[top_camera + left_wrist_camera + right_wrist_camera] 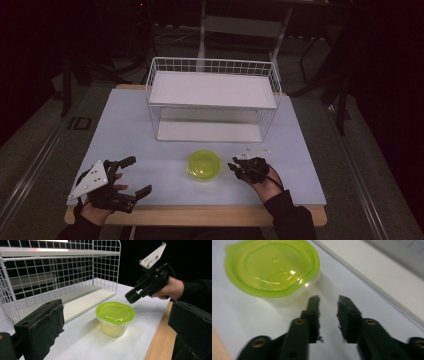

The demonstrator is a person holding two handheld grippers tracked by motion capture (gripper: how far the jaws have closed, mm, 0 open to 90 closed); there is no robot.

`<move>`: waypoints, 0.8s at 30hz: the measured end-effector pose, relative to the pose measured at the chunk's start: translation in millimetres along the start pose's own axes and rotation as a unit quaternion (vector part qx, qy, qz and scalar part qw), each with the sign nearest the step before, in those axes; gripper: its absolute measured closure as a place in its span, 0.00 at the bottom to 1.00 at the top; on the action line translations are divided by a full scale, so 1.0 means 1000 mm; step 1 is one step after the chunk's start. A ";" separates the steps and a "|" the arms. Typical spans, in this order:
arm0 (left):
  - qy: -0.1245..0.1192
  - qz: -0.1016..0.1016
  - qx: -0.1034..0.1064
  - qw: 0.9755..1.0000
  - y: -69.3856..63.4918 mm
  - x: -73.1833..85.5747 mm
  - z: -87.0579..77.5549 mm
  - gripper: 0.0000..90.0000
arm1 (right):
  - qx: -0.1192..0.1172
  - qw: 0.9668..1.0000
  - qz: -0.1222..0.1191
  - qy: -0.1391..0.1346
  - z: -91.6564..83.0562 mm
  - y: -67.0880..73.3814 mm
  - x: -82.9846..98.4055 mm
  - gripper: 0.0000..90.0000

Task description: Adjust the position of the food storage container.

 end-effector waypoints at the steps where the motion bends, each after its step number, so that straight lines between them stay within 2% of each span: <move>1: 0.003 -0.001 0.002 1.000 -0.001 0.000 0.001 0.01 | 0.002 1.000 0.003 -0.004 -0.004 0.000 -0.001 0.70; 3: 0.004 0.006 0.008 1.000 -0.003 0.001 0.003 0.01 | 0.007 1.000 0.002 -0.010 -0.012 -0.001 -0.001 0.64; 4: 0.003 0.007 0.011 1.000 -0.004 0.001 0.004 0.01 | 0.010 1.000 0.003 -0.017 -0.016 0.000 -0.001 0.63; 6: 0.004 0.013 0.012 1.000 -0.005 0.001 0.005 0.01 | 0.016 1.000 0.019 -0.008 -0.023 -0.001 -0.001 0.62; 8: 0.010 0.015 0.007 1.000 -0.006 0.001 0.007 0.01 | 0.010 0.999 0.023 -0.023 -0.030 -0.001 -0.002 0.62; 11: 0.023 0.003 0.005 1.000 -0.006 0.000 0.009 0.01 | 0.006 0.999 0.028 -0.043 -0.039 0.000 -0.003 0.54; 15: 0.035 -0.013 0.003 0.999 -0.008 -0.004 0.013 0.01 | 0.005 0.997 0.037 -0.061 -0.048 0.003 -0.006 0.49; 17: 0.045 -0.010 -0.001 0.999 -0.008 -0.006 0.016 0.01 | -0.002 0.997 0.041 -0.063 -0.051 0.005 -0.008 0.38; 19: 0.054 -0.002 0.009 0.999 -0.009 -0.009 0.019 0.01 | -0.019 0.998 0.035 -0.053 -0.051 0.006 -0.010 0.32; 21: 0.064 0.002 0.016 0.998 -0.010 -0.011 0.021 0.01 | -0.037 0.996 0.051 -0.056 -0.052 0.006 -0.011 0.22; 22: 0.069 0.002 0.018 0.997 -0.011 -0.012 0.023 0.01 | -0.048 0.996 0.050 -0.057 -0.052 0.007 -0.012 0.20; 24: 0.077 -0.003 0.024 0.997 -0.010 -0.013 0.027 0.01 | -0.035 0.996 0.053 -0.061 -0.052 0.007 -0.014 0.20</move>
Point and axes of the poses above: each handheld gripper's, and its own axes: z roughly forward along the jaws, x roughly out of its underside, y roughly to its left, the point moved 2 cm from there along z, roughly forward along the jaws, and after that the axes turned 8 degrees about -y, right-handed, at the moved point
